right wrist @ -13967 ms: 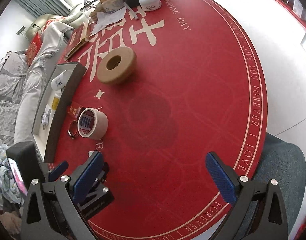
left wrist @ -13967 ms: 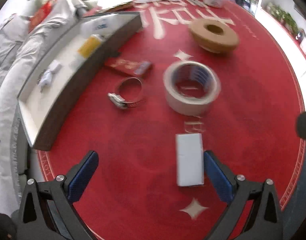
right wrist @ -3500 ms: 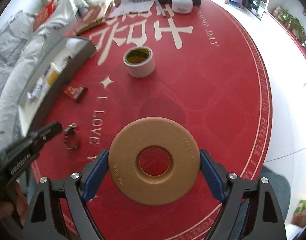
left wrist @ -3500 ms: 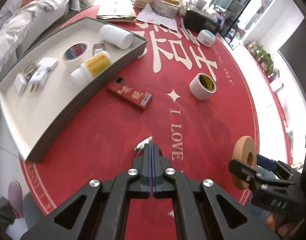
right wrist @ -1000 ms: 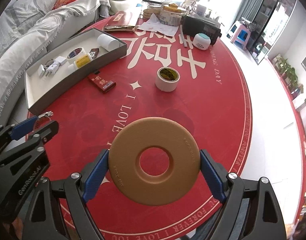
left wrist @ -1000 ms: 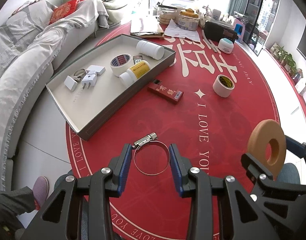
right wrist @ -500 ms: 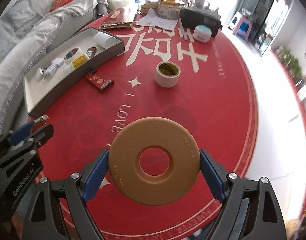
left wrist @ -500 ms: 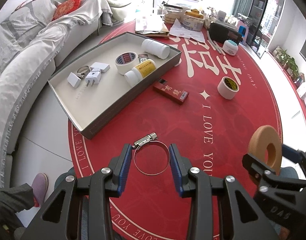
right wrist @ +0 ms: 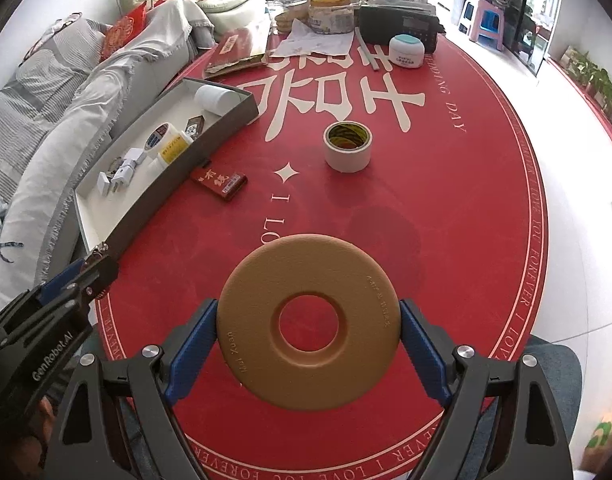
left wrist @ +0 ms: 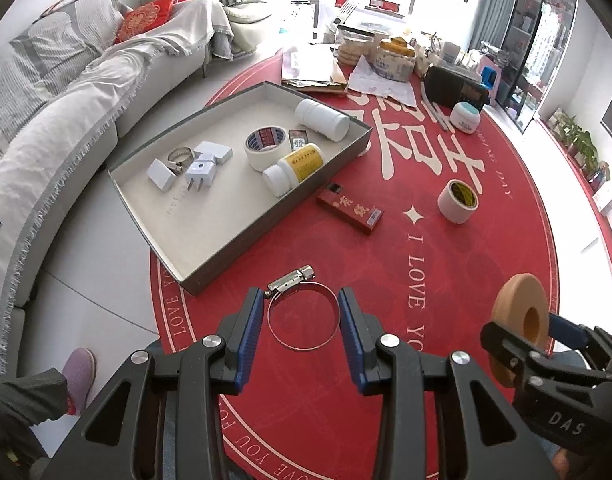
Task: Organize rigid objects
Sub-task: 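Lift the hose clamp and brown tape ring off the rug in both tools, then carry the hose clamp and brown tape ring over the white tray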
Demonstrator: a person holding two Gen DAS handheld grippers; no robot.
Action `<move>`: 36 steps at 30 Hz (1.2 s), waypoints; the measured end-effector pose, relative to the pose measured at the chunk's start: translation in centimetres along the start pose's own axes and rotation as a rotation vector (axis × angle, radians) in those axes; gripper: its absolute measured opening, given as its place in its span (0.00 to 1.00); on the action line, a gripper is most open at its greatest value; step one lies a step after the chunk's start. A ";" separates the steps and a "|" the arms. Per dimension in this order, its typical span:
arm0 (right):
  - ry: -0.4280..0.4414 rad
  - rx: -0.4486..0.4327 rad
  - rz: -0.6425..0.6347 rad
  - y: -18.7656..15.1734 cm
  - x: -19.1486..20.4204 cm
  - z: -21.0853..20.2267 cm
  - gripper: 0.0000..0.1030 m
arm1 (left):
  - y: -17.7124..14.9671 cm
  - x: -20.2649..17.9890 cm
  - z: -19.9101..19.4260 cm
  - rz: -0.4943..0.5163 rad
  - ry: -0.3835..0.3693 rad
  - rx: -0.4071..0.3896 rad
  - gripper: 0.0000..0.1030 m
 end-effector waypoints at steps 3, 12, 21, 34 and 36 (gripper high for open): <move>0.002 -0.004 0.003 0.2 -0.1 -0.1 0.86 | 0.5 -0.2 -0.3 -0.011 -0.018 -0.001 0.40; 0.030 -0.052 0.045 3.0 -0.6 -1.7 0.86 | 3.9 -1.1 -2.4 -0.033 -0.084 -0.047 0.40; 0.079 -0.148 0.062 9.0 0.1 -4.2 0.86 | 9.9 -0.6 -5.4 -0.062 -0.118 -0.156 0.40; 0.235 -0.207 0.025 17.4 5.7 -4.4 0.86 | 16.2 6.4 -4.9 -0.188 -0.008 -0.240 0.40; 0.246 -0.207 0.006 18.3 6.8 -4.1 0.86 | 16.7 7.4 -4.2 -0.207 0.008 -0.241 0.40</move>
Point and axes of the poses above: each gripper's, at about its wrist camera, not at the fingertips, and z roughly the way its jaws point, x to its left, y to its top, the point moved 2 cm from there along z, roughly the way its jaws point, and after that the axes turned 6 degrees about -x, right-handed, at the moved point
